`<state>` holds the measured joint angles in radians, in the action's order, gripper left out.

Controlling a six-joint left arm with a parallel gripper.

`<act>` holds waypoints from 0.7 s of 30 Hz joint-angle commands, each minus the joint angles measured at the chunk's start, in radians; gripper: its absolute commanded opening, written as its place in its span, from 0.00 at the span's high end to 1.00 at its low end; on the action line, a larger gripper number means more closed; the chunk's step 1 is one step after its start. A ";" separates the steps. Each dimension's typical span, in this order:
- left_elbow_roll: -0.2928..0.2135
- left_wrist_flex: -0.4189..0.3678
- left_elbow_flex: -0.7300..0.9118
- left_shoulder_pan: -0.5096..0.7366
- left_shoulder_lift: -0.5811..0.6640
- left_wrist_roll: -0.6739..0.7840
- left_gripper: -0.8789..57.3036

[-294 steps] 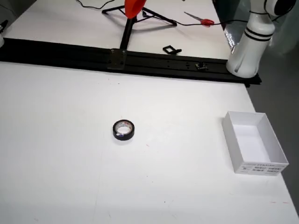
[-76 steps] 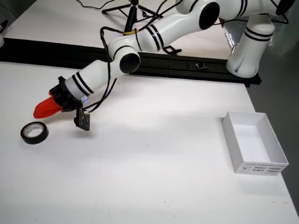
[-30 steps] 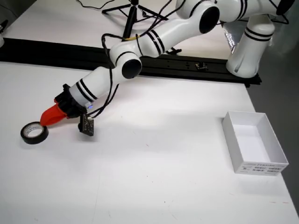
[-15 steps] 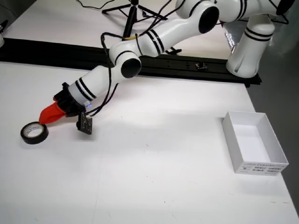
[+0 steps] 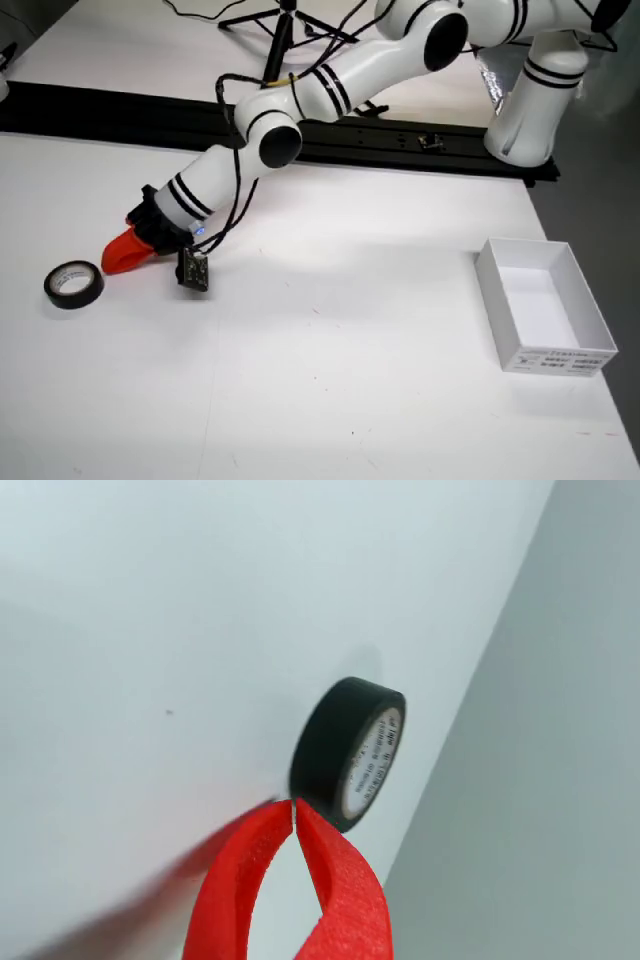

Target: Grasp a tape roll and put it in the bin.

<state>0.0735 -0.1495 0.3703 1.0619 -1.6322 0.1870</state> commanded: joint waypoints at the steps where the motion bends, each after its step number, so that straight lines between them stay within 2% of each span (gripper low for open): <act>1: 0.043 -0.139 0.016 0.006 0.000 0.117 0.99; 6: 0.046 -0.206 0.001 0.010 0.000 0.131 0.99; 7: 0.062 -0.228 -0.014 0.013 0.000 0.138 0.99; 10: 0.100 -0.324 -0.111 0.029 0.003 0.144 0.99; 15: 0.132 -0.490 -0.304 0.033 0.003 0.161 0.99; 21: 0.144 -0.651 -0.482 0.026 0.003 0.177 0.99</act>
<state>0.1461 -0.4323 0.2585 1.0796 -1.6317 0.3066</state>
